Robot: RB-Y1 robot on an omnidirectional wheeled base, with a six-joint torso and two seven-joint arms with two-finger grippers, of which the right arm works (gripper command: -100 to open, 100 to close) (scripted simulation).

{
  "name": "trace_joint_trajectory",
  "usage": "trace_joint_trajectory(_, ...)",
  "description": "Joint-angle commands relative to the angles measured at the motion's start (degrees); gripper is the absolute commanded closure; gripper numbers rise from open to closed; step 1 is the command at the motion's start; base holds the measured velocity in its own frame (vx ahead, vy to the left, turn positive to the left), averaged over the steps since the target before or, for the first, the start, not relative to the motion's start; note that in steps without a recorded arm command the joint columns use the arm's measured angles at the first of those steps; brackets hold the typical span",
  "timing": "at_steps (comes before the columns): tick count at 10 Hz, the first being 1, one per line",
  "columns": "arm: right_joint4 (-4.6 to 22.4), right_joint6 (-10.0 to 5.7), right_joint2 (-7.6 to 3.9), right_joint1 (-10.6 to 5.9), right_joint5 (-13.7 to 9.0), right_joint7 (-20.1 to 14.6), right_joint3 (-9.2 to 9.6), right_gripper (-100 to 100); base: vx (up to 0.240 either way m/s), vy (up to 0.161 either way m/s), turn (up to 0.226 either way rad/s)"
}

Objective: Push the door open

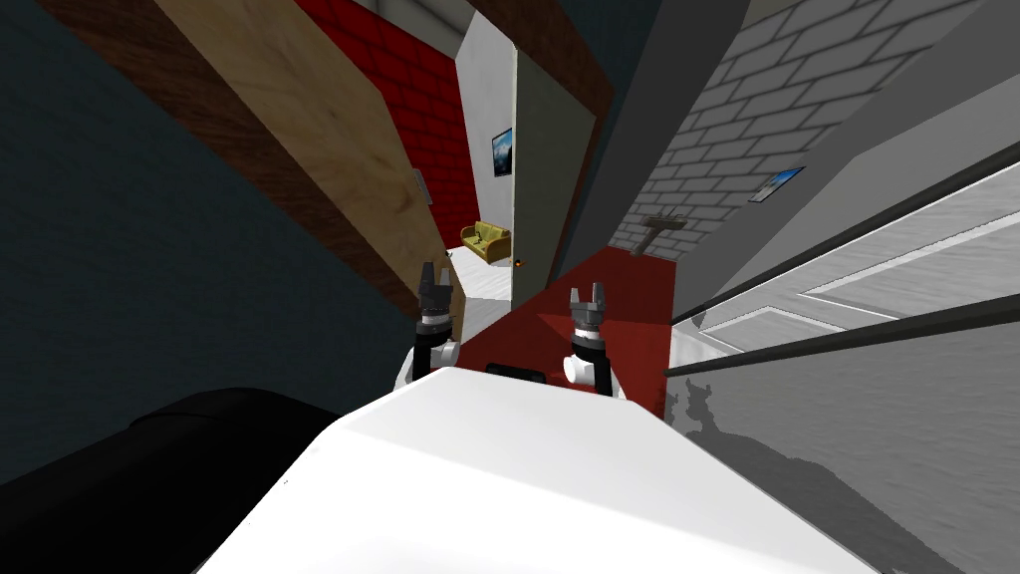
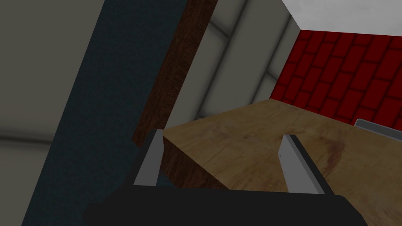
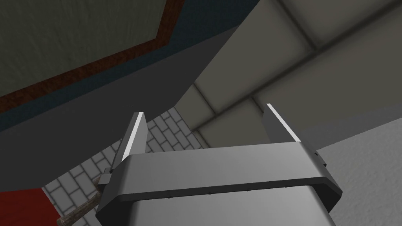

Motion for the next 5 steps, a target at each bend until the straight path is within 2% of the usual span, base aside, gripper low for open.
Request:
trace_joint_trajectory(1,2.2,-0.22,-0.4,-0.88,0.1,-0.1,1.27,-100,0.159,-0.048,-0.013)
trace_joint_trajectory(3,4.8,-0.54,-0.67,-1.9,0.2,-0.3,2.78,-100,0.175,-0.028,-0.009)
trace_joint_trajectory(5,6.7,-0.77,-0.83,-2.62,0.3,-0.4,3.85,-100,0.099,-0.028,-0.011)
